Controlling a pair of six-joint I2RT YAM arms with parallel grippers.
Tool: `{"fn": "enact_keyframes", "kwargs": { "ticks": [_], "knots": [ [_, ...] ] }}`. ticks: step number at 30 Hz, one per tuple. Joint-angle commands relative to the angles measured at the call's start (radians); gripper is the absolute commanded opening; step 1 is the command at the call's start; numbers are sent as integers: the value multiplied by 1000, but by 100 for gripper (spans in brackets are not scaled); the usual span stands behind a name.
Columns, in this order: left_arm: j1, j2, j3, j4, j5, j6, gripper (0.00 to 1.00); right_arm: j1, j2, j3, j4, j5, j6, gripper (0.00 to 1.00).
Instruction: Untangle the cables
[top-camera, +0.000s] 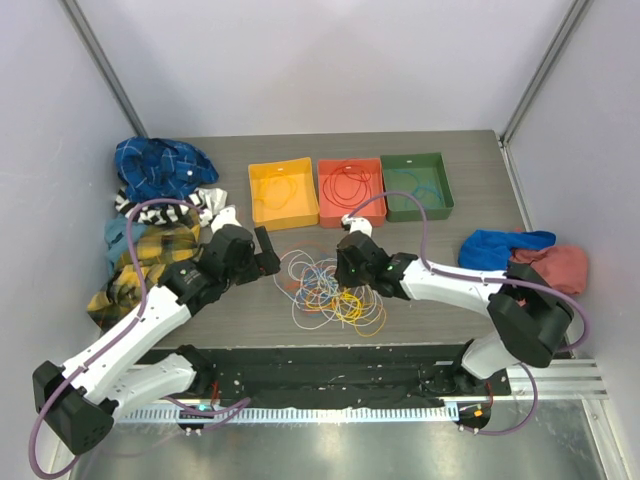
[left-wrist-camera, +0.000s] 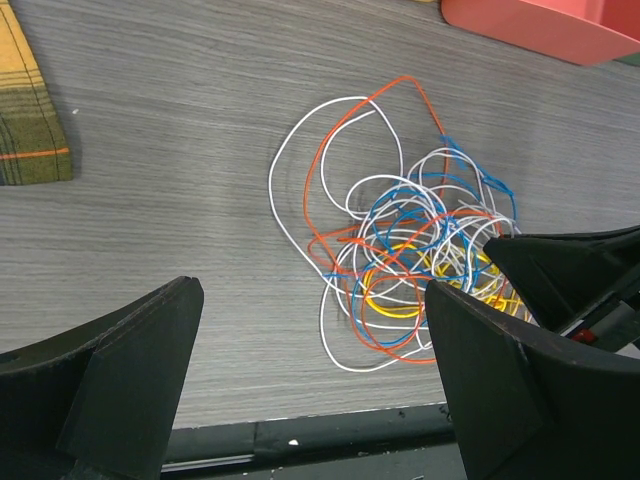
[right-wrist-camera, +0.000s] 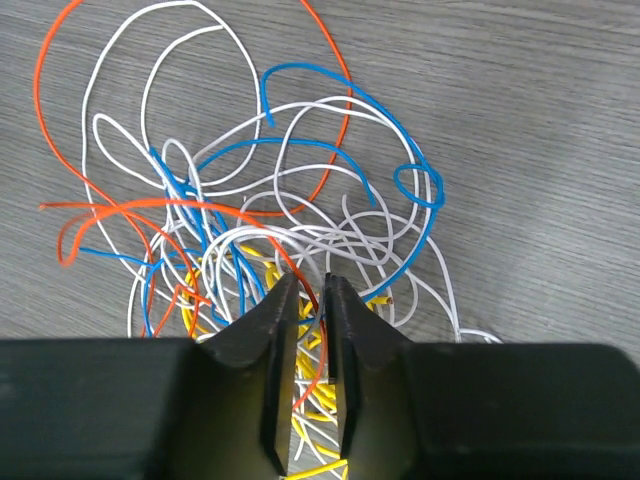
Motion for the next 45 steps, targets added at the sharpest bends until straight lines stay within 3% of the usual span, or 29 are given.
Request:
{"fn": "enact_keyframes", "kwargs": {
  "ticks": [1,7,11,13,24,38,42,45],
  "knots": [
    [-2,-21,-8,12,-4,-11,100,7,-75,14,26,35,9,22],
    [-2,-12,-6,22,3,-9,100,14,-158,5,-41,78,-3,20],
    [-2,-10,-14,30,9,-11,100,15,-202,-14,-57,75,-1,34],
    [-2,-9,-17,35,14,-12,100,15,-201,-18,-57,77,2,37],
    [-2,-15,-26,22,15,-15,100,15,-100,-2,-19,71,-7,37],
    [-2,-24,-26,9,5,-12,100,14,-11,20,27,69,-27,26],
    [-2,-24,-22,5,5,-11,100,15,-21,31,24,83,-38,17],
    [-2,-27,-16,2,0,-5,100,14,-75,53,-8,97,-56,4]
  ]
}}
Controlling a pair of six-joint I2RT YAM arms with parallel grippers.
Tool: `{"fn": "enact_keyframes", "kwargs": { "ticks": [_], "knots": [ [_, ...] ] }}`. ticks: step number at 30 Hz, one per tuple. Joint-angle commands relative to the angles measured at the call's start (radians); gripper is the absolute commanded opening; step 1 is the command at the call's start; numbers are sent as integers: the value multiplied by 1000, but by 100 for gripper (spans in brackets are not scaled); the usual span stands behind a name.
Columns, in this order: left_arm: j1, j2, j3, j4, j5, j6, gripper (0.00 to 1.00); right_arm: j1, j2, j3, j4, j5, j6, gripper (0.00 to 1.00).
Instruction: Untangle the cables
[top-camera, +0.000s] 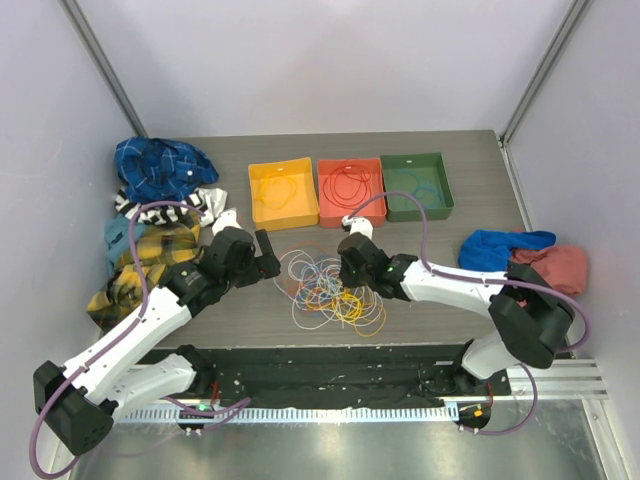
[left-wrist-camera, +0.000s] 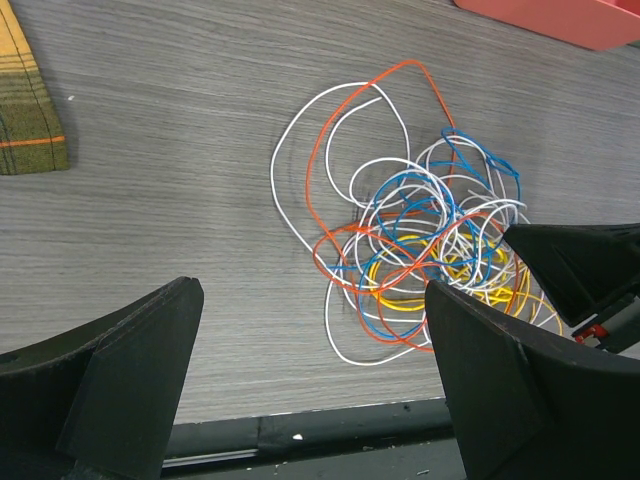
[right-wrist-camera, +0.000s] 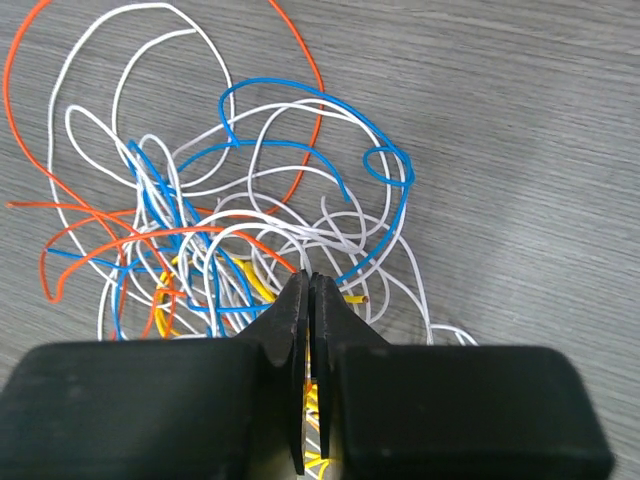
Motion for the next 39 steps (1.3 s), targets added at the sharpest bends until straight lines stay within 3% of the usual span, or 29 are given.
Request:
{"fn": "enact_keyframes", "kwargs": {
  "ticks": [1,7,13,20,23,31,39],
  "knots": [
    [-2,-21,16,-4,-15,-1,100,6,-83,73,-10,41,-35,1],
    [-2,-33,10,-1,-21,-12,100,6,-249,180,-136,95,-82,1],
    [-2,-52,-10,2,-22,-21,100,6,-393,473,-317,181,-190,1],
    [-2,-52,8,5,-32,-15,100,6,-413,838,-438,131,-237,1],
    [-2,-52,13,9,-26,-15,100,4,-410,918,-472,91,-227,1],
    [-2,-64,-4,17,-16,-20,100,6,-462,869,-464,51,-177,1],
    [-2,-64,-8,31,2,-21,100,6,-570,673,-457,179,-153,1]
  ]
}}
